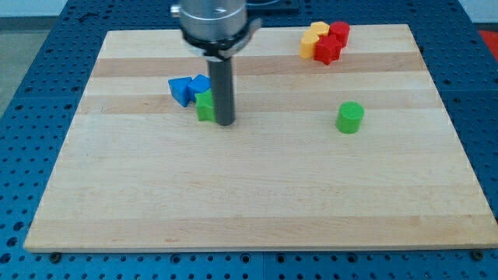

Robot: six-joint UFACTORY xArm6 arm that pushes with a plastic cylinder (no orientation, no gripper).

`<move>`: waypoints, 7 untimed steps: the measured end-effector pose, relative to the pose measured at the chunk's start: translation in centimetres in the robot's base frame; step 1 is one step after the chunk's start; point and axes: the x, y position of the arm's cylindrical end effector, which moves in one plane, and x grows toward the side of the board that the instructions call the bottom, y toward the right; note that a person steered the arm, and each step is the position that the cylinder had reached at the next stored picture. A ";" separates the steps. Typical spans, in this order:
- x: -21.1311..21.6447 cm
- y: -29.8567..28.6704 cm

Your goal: Slide the green circle closer to the green star and blue cube

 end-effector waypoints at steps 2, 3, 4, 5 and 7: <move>5.6 5.9; 9.4 11.9; 7.9 18.0; 5.6 24.7; 1.3 24.0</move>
